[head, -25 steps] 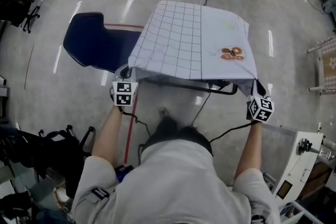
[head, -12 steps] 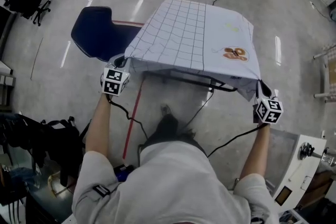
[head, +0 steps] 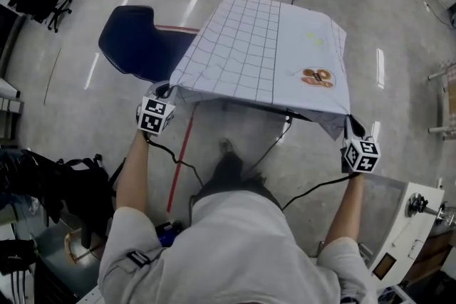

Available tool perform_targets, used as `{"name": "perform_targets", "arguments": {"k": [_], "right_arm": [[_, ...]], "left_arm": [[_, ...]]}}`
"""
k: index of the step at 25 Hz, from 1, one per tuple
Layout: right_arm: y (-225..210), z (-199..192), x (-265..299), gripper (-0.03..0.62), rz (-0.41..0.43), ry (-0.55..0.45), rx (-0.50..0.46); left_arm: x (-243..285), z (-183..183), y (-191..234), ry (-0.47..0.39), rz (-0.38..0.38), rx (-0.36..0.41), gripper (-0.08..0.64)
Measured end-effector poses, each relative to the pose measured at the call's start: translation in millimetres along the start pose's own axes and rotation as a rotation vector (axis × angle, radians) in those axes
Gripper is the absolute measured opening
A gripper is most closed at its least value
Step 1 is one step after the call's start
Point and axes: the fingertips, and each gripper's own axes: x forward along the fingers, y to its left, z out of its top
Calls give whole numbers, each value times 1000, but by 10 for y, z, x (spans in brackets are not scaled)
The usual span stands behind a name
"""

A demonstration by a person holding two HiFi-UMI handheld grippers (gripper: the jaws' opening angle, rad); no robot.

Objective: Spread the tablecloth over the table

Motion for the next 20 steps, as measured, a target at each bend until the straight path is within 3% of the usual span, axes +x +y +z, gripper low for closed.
{"name": "perform_targets", "arguments": {"k": [4,9,13,20], "right_arm": [[-8,-5,-34,17,2,-3,7],[-259,-20,-253,6,-51,-74,106],[-162,-186,-222,6,-38,-48,82],[79,-306,-21,6,14,-33,102]], "left_arm": [[-8,-74,-11,11,-26,7,25],[-52,-162,-32,26,-35,-8,24],[-15,-435,-246,98,-74,34,25],[177,-996,-390,222,-19,-26,31]]}}
